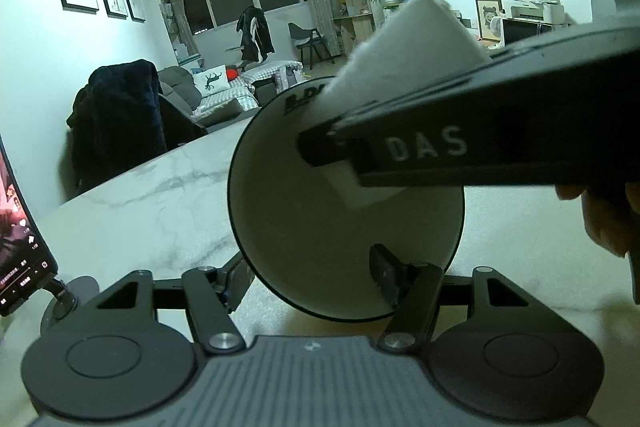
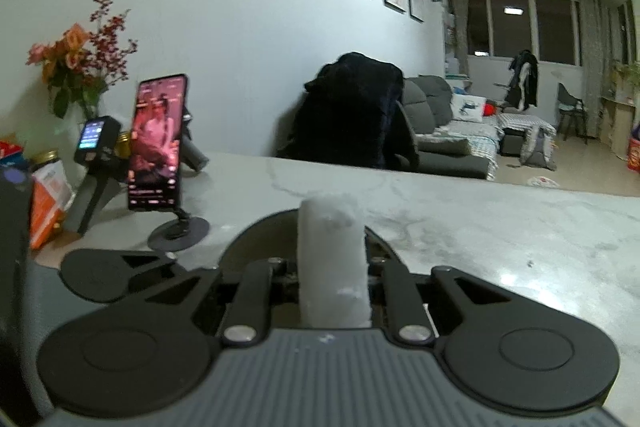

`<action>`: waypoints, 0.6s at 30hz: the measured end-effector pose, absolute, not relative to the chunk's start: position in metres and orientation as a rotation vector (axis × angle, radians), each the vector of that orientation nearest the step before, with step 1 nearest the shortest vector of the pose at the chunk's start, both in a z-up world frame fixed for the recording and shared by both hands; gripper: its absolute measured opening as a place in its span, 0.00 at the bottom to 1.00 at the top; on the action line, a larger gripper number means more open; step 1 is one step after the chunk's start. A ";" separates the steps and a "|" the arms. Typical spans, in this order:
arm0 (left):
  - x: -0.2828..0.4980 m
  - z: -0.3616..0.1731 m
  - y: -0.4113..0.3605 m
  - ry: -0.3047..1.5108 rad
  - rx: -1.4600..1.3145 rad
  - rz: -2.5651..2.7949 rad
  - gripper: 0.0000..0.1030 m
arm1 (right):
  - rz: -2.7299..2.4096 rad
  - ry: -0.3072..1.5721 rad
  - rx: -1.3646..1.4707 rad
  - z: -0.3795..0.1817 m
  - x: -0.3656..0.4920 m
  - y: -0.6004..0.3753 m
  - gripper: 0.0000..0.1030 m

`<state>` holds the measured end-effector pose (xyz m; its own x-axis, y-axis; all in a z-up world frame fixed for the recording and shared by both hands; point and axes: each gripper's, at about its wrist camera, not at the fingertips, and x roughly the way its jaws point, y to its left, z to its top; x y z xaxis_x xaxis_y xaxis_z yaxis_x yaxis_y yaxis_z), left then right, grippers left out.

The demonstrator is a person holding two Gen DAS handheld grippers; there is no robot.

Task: Clean bowl
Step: 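Press the sponge in the right tool into the bowl bottom and rub around, then rotate the yellow bowl with the left tool while the right tool lifts the sponge out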

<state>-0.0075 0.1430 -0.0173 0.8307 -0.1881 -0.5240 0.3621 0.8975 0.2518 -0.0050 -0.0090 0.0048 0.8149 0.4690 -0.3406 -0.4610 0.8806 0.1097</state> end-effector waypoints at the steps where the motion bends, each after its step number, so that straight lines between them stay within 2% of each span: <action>1: -0.008 -0.017 0.144 0.513 0.348 -0.308 0.62 | 0.490 0.378 0.023 0.003 -0.004 -0.011 0.17; 5: -0.010 -0.015 0.156 0.514 0.310 -0.338 0.64 | 0.476 0.425 0.024 -0.005 0.000 -0.015 0.17; 9: -0.014 -0.010 0.178 0.513 0.222 -0.353 0.76 | 0.492 0.465 0.022 -0.011 0.002 -0.011 0.17; 18: -0.021 0.006 0.222 0.502 0.081 -0.371 0.77 | 0.582 0.527 -0.036 -0.017 -0.001 0.004 0.17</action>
